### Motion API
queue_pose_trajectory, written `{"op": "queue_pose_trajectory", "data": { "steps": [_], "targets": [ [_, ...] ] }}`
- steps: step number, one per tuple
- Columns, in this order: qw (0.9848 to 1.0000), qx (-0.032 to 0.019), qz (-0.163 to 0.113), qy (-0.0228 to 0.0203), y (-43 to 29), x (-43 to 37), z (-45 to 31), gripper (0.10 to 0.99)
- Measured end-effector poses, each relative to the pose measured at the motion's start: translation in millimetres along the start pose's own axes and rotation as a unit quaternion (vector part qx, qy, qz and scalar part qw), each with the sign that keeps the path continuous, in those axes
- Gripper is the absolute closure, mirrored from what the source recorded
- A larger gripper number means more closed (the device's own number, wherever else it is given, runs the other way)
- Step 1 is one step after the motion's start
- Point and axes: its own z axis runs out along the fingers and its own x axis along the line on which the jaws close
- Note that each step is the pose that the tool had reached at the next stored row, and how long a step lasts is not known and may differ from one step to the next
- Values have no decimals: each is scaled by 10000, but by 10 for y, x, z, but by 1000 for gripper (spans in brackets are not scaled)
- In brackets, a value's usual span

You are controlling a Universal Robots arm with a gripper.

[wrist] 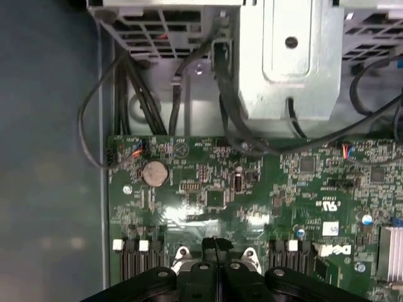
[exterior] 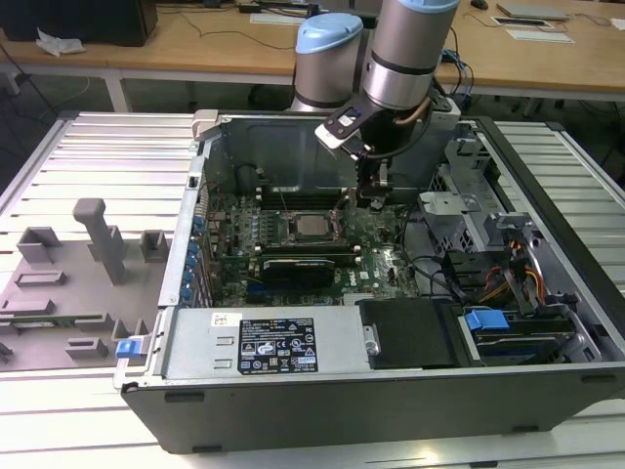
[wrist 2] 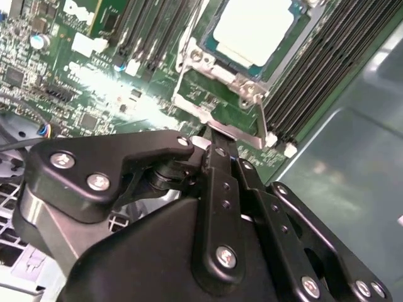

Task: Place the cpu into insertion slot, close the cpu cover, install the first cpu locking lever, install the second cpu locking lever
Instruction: 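Close the cpu cover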

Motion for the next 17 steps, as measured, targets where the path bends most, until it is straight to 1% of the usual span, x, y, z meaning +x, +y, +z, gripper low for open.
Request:
{"op": "queue_pose_trajectory", "data": {
  "steps": [1, 3, 4, 6, 10, 13, 16, 17],
  "targets": [
    [10000, -15, 0, -7, -42, 19, 3, 980],
    [10000, -28, 0, -14, -84, 38, 5, 980],
    [10000, -41, 0, -20, -123, 56, 8, 980],
    [10000, -55, 0, -29, -173, 78, 10, 980],
    [10000, -76, 1, -48, -264, 114, 16, 980],
    [9999, -90, 1, -58, -314, 127, 19, 980],
    [9998, -155, 2, -92, -371, 132, 23, 980],
    [9997, -198, 2, -113, -401, 132, 26, 980]
  ]
}}
